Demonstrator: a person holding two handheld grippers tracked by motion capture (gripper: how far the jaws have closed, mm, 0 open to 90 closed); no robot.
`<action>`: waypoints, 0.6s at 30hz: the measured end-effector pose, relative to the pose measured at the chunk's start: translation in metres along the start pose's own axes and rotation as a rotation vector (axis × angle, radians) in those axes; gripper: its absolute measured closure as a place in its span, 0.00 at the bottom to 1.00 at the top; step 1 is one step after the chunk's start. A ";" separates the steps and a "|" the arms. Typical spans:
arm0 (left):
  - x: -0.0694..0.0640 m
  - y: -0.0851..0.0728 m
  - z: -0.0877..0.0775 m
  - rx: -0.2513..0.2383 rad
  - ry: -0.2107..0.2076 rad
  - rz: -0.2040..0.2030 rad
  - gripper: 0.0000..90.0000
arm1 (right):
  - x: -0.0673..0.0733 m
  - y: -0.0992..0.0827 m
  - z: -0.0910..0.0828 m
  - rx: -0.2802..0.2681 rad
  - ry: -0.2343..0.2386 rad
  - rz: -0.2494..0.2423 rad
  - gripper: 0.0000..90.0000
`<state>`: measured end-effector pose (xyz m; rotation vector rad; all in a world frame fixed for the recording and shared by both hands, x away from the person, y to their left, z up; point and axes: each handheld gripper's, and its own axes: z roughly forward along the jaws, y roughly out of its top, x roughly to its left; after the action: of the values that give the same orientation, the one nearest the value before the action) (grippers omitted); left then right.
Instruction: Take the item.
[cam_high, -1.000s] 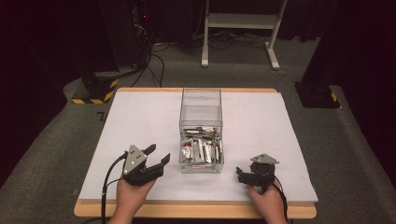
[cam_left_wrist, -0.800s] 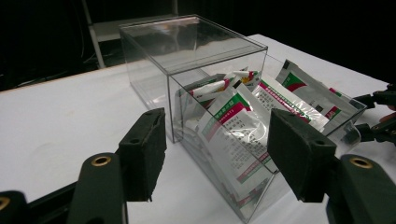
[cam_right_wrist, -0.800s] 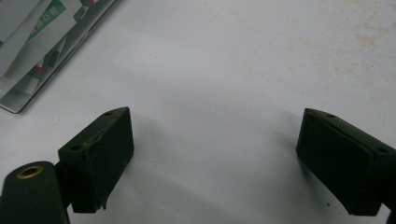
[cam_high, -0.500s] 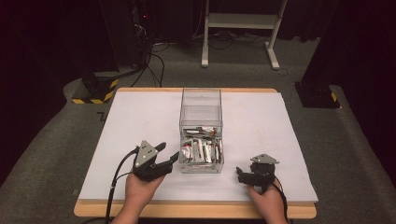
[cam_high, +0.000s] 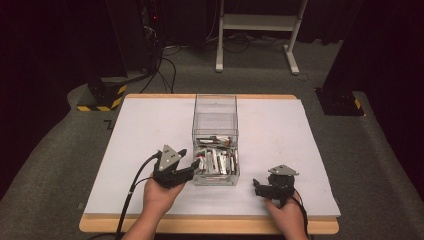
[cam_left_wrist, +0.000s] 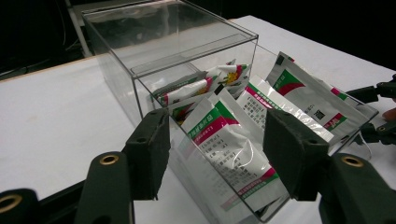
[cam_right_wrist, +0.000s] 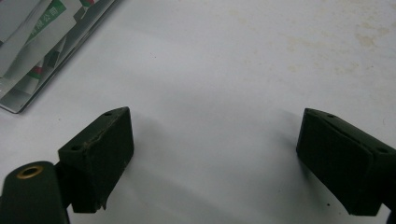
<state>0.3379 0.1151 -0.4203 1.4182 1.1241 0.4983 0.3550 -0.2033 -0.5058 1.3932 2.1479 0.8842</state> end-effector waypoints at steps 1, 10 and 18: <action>-0.001 0.000 0.002 0.006 0.001 0.005 0.46 | 0.000 0.000 0.000 0.000 0.000 0.000 0.12; -0.004 0.001 0.017 0.027 0.024 0.015 0.52 | 0.000 0.000 0.000 0.000 0.000 0.000 0.12; -0.009 0.004 0.027 0.043 0.040 0.035 0.57 | 0.000 0.000 0.000 0.000 0.000 0.000 0.12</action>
<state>0.3575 0.0945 -0.4195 1.4734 1.1496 0.5319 0.3550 -0.2033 -0.5058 1.3928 2.1478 0.8848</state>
